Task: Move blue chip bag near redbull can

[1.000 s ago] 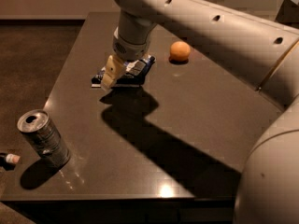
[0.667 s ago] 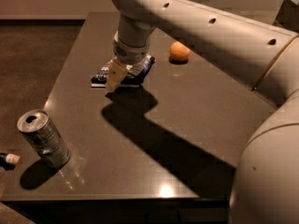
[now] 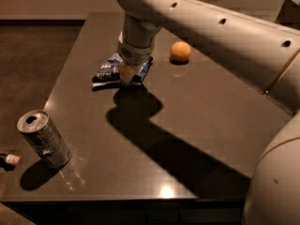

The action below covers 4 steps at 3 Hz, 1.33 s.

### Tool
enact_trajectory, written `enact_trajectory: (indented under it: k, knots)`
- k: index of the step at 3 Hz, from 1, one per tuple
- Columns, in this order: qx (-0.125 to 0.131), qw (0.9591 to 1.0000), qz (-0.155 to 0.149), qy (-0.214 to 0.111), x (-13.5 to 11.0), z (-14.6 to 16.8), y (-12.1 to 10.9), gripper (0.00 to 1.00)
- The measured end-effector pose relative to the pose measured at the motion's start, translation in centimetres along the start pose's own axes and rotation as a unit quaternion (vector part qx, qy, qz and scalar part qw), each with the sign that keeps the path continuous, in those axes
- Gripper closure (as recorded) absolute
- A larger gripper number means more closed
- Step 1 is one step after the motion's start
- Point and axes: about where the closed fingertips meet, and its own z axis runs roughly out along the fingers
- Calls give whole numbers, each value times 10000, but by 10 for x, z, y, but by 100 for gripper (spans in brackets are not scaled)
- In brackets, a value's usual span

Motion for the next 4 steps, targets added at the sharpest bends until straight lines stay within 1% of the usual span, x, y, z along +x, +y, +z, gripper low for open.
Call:
enact_trajectory:
  k: [1,2,3,4]
  knots:
    - [-201,9991,-334,-185,7,-20,2,96]
    - [-574,9931,-942,-389,22,-35,13,100]
    - [-862,9806,-1650,-607,42,-48,31,100]
    - [-1028,9571,-2563,-876,54,-59,73,100]
